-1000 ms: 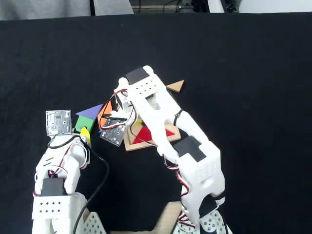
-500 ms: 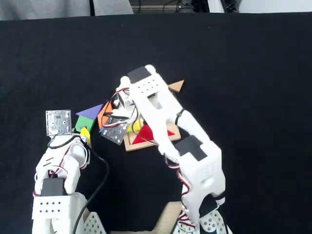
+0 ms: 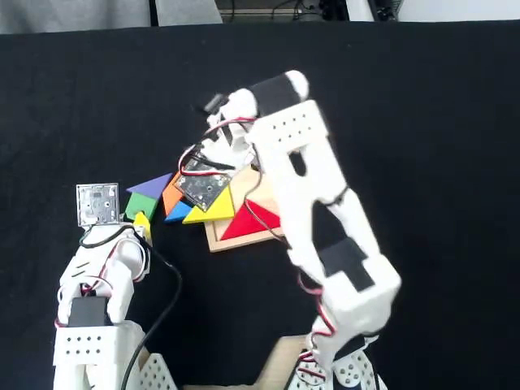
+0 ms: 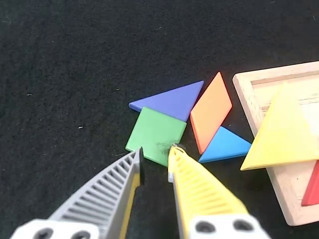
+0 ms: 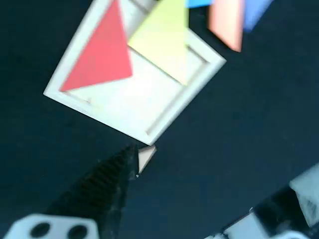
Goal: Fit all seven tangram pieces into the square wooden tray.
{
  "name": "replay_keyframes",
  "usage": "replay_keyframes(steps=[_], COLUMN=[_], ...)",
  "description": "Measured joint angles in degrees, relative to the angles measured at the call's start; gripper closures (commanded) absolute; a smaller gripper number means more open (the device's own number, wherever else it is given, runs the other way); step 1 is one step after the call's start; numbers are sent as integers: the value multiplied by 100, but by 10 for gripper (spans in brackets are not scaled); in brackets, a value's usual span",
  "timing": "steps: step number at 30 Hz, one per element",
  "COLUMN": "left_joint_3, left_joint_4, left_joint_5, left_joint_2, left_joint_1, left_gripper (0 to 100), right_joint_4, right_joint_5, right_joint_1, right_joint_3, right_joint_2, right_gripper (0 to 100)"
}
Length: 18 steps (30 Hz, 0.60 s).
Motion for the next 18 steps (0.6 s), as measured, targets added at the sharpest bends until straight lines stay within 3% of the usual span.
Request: replay_keyframes(steps=[11,18], left_joint_3=[132,229], left_joint_4=[-18,-18], left_joint_5=[-105,-536], left_joint_2=[-18,-18], left_joint_1=[0,343], left_gripper=[893,892], right_joint_4=[-44,-1591], right_joint_5=[-3077,-5538], right_joint_1=[237,1143], right_joint_3=[1424,2919], right_joint_2=[-1565,-2743], right_gripper=[438,438])
